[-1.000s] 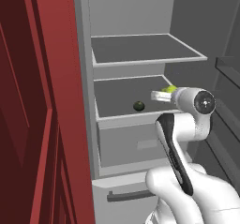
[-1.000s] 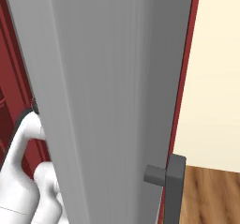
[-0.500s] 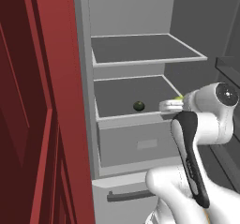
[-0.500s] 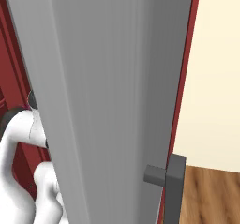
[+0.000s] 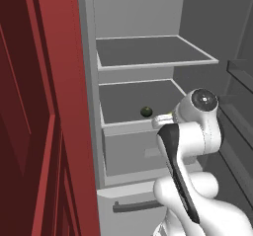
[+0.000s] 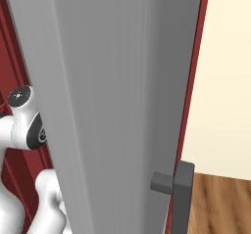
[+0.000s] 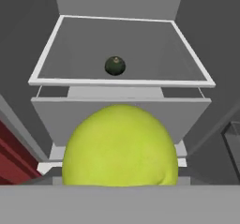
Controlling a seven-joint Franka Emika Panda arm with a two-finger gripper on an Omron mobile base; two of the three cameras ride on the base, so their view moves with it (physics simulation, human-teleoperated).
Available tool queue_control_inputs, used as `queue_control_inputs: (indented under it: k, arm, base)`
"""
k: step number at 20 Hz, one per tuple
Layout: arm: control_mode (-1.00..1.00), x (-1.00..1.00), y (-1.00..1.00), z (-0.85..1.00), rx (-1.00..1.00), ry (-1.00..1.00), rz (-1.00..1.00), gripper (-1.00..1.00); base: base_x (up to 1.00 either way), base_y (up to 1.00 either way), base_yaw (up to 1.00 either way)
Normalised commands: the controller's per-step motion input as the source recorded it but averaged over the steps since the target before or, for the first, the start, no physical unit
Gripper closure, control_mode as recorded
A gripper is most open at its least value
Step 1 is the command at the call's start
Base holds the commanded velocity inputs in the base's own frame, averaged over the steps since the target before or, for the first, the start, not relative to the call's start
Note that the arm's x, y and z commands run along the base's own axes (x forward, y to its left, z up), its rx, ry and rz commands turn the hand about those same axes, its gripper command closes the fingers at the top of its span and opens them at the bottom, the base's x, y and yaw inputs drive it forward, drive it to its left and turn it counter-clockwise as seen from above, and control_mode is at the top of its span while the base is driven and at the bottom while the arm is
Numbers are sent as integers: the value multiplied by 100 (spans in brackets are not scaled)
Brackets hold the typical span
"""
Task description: Place the cold items (pear and squash) from the fridge in one tupperware on the dining counter. Place the warm items (kebab skewer and hot dog) in the stove area in another tupperware.
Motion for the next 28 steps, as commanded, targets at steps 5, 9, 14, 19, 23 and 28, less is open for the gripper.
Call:
queue_control_inputs:
  k: [5, 9, 14, 19, 23, 28]
  arm:
    - [100, 0, 0, 0, 0, 0, 0, 100]
    - [100, 0, 0, 0, 0, 0, 0, 100]
    - [100, 0, 0, 0, 0, 0, 0, 100]
    - [100, 0, 0, 0, 0, 0, 0, 100]
    - [100, 0, 0, 0, 0, 0, 0, 100]
    - [100, 0, 0, 0, 0, 0, 0, 100]
  base:
    - [-46, 3, 0]
    - [-63, 0, 6]
    - [-62, 0, 17]
    - [-54, 0, 22]
    - [-50, 0, 28]
    - [-69, -16, 41]
